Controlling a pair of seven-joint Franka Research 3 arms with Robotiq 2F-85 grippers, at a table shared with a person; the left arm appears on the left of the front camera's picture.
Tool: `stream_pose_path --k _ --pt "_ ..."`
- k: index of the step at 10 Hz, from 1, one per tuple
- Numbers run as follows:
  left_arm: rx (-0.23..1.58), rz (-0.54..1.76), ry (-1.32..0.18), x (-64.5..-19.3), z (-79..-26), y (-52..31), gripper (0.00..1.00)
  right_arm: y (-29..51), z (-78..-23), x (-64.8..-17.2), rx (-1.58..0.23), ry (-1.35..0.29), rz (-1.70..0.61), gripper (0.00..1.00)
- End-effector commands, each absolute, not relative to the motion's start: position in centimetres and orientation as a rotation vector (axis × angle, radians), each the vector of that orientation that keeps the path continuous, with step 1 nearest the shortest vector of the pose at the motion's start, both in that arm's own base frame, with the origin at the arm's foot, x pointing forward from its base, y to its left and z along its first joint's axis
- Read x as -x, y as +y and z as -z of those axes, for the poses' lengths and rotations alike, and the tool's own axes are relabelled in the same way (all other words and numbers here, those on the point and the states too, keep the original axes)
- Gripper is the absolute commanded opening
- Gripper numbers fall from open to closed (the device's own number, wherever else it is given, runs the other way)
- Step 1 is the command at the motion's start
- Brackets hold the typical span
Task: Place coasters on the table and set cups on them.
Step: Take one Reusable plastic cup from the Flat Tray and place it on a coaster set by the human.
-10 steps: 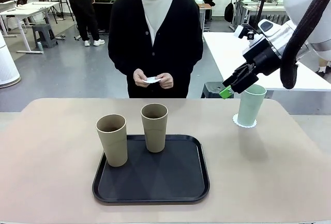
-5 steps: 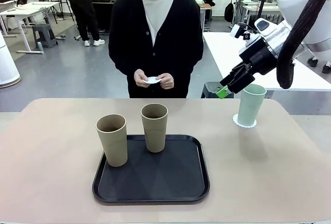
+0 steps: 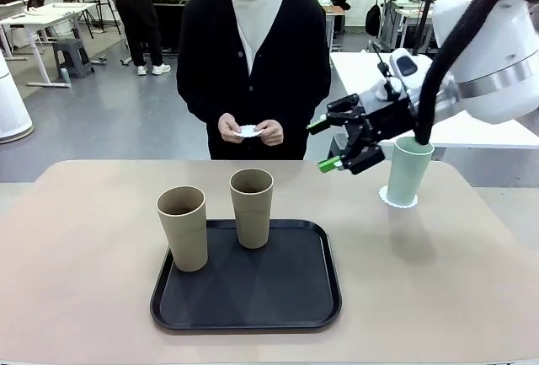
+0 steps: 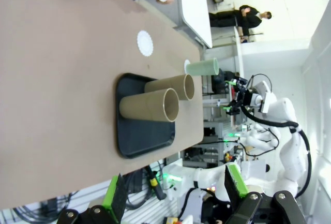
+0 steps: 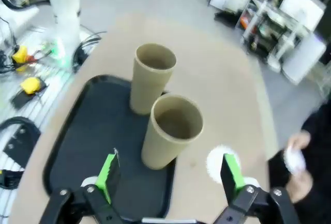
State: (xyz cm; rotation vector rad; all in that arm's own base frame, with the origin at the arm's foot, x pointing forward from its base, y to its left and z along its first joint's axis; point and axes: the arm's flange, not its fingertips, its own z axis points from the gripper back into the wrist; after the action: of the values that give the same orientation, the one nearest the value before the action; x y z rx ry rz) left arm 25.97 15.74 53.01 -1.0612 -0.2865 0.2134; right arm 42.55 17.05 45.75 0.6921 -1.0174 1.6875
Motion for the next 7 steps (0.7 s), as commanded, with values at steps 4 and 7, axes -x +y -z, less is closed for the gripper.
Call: stream_pose_path --k 4,7 --pt "1.074 -0.202 -0.294 -25.9 -53.1 15.8 1.00 17.1 -35.9 -44.0 -0.993 -1.236 -1.463 1.00" --pt "1.074 -0.202 -0.294 -25.9 -53.1 15.8 1.00 18.0 -33.9 -43.7 -0.961 -1.040 -1.393 1.00"
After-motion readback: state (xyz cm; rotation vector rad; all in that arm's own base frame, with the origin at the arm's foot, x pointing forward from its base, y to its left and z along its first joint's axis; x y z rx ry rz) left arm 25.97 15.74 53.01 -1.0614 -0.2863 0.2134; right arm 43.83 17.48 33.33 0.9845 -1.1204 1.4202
